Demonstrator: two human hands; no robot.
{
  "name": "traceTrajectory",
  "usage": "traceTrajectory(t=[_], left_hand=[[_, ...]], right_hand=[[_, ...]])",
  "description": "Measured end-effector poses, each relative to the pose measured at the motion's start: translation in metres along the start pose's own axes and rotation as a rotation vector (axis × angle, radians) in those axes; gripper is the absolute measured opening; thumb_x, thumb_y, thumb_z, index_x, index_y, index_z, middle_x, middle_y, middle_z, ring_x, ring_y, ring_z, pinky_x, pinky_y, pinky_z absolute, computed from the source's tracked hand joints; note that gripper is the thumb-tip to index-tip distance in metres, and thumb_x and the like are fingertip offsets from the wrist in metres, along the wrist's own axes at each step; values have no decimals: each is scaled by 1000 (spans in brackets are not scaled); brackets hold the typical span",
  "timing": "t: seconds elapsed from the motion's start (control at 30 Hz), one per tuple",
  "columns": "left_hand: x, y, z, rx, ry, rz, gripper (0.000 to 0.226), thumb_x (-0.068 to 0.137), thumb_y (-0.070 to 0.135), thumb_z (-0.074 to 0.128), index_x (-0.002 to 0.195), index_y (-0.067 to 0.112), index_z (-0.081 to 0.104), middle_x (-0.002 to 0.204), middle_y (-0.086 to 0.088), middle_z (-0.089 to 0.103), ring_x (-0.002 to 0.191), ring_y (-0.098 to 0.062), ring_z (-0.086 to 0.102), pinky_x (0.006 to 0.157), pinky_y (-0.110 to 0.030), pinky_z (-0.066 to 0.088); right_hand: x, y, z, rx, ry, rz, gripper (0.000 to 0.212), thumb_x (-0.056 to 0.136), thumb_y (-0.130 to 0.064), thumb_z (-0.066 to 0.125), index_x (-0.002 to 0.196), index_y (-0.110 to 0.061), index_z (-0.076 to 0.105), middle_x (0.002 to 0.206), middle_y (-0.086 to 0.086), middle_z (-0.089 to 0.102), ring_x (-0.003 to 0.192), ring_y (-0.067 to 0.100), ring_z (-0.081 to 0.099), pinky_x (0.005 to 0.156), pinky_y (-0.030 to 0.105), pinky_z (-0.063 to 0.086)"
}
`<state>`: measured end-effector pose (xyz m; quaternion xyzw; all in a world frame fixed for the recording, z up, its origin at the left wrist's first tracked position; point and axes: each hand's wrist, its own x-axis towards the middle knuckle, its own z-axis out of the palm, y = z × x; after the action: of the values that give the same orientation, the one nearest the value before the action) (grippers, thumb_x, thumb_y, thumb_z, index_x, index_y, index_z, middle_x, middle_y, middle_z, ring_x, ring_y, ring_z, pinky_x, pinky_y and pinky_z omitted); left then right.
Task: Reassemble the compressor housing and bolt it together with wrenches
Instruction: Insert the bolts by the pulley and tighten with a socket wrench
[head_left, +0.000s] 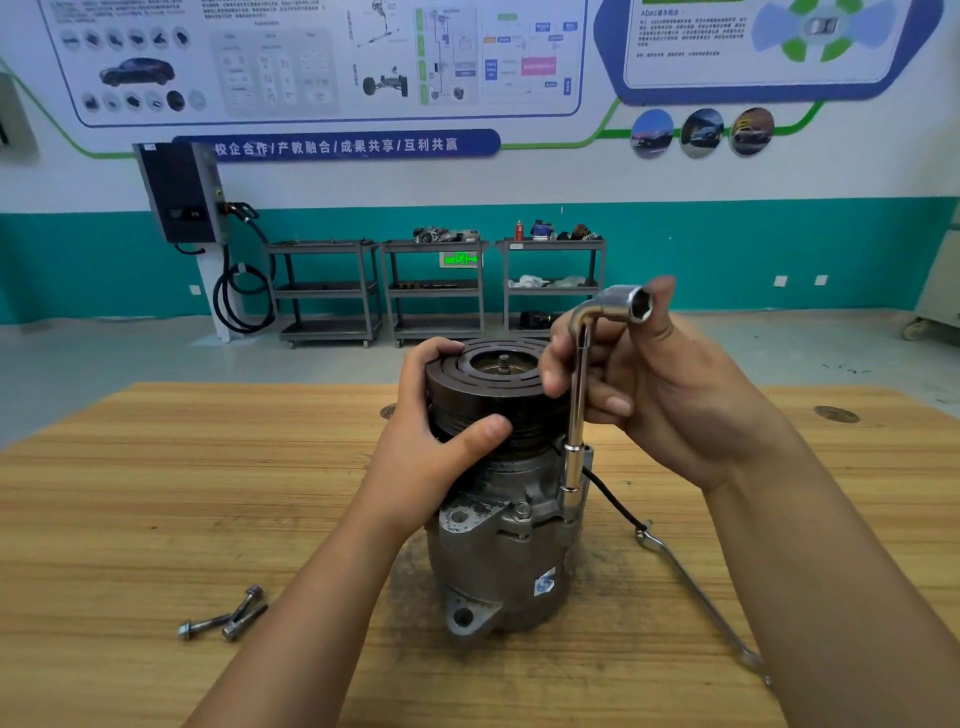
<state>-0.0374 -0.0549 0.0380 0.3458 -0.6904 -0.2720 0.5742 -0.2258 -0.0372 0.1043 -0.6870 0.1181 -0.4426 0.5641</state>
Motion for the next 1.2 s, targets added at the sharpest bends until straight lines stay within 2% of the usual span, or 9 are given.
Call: traceTrajectory(t=[0.2, 0.47, 0.6, 0.73, 0.83, 0.9, 0.97, 1.07, 1.2], left_hand=[[0, 0, 0, 1, -4, 1, 64, 60, 54, 67, 115, 40, 38, 103, 37, 58, 99, 7, 60, 78, -11, 46], [0, -1, 0, -3, -2, 4, 65, 59, 53, 68, 115, 39, 39, 103, 34, 60, 99, 4, 61, 80, -13, 47], [0, 0, 1, -8, -3, 5, 66, 60, 53, 69, 116, 38, 39, 104, 33, 60, 102, 3, 60, 82, -13, 47], [0, 0, 0, -9, 2, 8, 64, 60, 52, 69, 115, 39, 39, 105, 32, 60, 102, 2, 61, 81, -12, 47], [0, 0, 0, -7, 1, 5, 64, 60, 52, 69, 115, 40, 39, 107, 32, 59, 103, 2, 61, 82, -13, 47], [0, 0, 0, 1, 4, 8, 64, 61, 53, 69, 116, 41, 39, 107, 32, 59, 103, 3, 60, 83, -13, 47], [0, 0, 1, 4, 3, 7, 63, 61, 52, 70, 115, 41, 39, 108, 32, 59, 102, 3, 60, 83, -13, 46], [1, -1, 0, -2, 5, 8, 64, 61, 52, 70, 116, 40, 39, 107, 31, 60, 101, 3, 61, 84, -15, 47], [1, -1, 1, -19, -1, 15, 65, 60, 49, 71, 117, 36, 40, 107, 28, 60, 101, -1, 61, 86, -20, 48]], right_hand=[[1, -3, 4, -70, -3, 34, 64, 65, -71, 51, 100, -21, 70, 66, -8, 54, 48, 2, 32, 46, 12, 31], [2, -10, 22, -280, 280, -31, 40, 66, -55, 64, 65, -16, 59, 56, -3, 55, 38, 1, 39, 39, 10, 30], [6, -8, 29, -542, 536, -188, 41, 76, -46, 64, 58, -12, 49, 52, -1, 49, 48, 8, 50, 48, 19, 40], [12, -2, 39, -724, 719, -311, 52, 83, -42, 63, 58, 0, 44, 53, 16, 45, 52, 32, 48, 47, 37, 39], [15, -1, 38, -797, 857, -313, 54, 88, -40, 59, 50, -6, 39, 49, 14, 43, 49, 33, 47, 46, 41, 34], [21, -2, 31, -854, 915, -249, 56, 91, -39, 56, 46, -9, 38, 39, 2, 35, 39, 26, 39, 41, 37, 27], [30, -1, 29, -960, 947, -195, 58, 92, -38, 54, 43, -14, 33, 36, -4, 30, 36, 15, 28, 41, 30, 19], [43, 4, 37, -1201, 979, -138, 55, 91, -41, 51, 45, -15, 34, 40, -4, 31, 39, 12, 28, 42, 30, 16], [44, 7, 36, -915, 779, -213, 33, 84, -31, 54, 59, -10, 51, 44, -3, 42, 44, 8, 39, 42, 25, 29]])
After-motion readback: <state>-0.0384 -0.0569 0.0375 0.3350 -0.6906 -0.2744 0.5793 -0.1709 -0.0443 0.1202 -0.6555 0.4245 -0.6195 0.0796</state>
